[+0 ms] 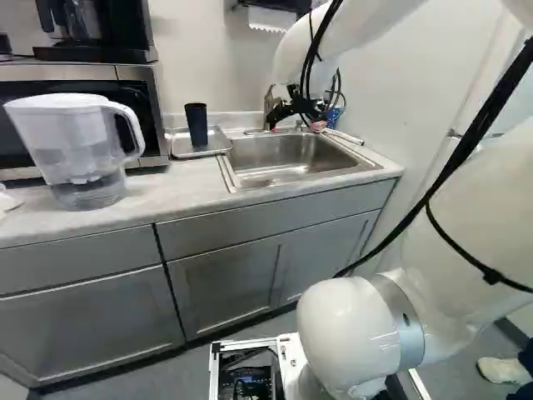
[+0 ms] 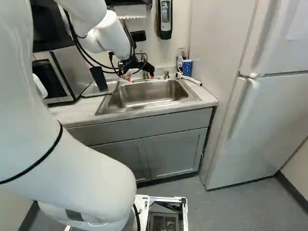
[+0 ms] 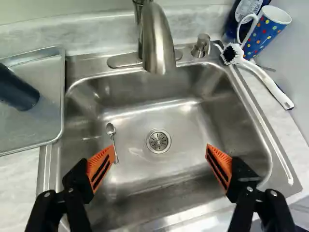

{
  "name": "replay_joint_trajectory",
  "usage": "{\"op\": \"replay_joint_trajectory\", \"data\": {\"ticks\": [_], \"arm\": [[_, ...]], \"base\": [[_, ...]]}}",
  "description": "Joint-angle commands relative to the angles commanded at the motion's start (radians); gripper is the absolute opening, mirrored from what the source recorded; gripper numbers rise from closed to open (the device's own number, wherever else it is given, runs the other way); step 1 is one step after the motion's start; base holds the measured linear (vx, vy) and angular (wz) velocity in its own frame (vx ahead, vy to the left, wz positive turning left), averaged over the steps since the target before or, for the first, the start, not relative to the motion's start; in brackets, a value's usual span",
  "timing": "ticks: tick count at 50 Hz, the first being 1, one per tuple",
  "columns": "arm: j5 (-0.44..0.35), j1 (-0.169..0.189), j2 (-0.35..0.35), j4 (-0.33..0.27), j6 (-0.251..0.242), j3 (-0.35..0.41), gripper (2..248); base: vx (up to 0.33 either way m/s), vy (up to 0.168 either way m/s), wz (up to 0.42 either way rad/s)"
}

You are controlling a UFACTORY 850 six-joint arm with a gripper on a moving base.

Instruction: Rinse the cup and place it in the tray

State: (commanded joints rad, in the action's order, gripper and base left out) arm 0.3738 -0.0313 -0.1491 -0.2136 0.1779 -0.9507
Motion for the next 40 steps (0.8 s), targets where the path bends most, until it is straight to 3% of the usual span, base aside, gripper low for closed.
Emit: {"op": "replay_joint_trajectory", "data": {"ticks": [40], "arm": [[0.000,0.000,0.000,0.000,0.000,0.000,247]], "base": [[-0.156,0.003,0.015]]}}
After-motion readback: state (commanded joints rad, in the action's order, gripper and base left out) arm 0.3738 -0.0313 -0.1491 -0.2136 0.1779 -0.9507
